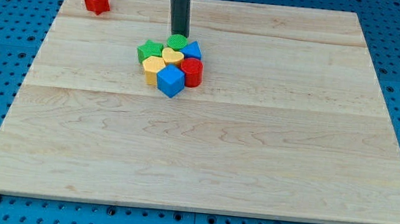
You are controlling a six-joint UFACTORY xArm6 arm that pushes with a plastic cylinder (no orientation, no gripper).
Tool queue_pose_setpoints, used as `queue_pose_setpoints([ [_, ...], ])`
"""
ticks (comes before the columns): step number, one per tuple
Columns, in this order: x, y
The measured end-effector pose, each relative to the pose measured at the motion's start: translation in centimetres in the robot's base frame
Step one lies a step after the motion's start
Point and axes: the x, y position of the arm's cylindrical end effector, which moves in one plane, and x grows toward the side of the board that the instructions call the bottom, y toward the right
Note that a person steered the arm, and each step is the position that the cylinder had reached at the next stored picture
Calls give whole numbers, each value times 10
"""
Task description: Move the red star diagonal to the green star
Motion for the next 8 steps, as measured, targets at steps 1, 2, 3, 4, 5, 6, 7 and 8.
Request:
queue_pose_setpoints([
  [1,-2,0],
  [2,-4,-4],
  [3,-17,-5],
  [4,-23,-70],
  [5,-19,-122],
  [6,-6,-126],
  [7,-32,-202],
  [8,-66,-235],
])
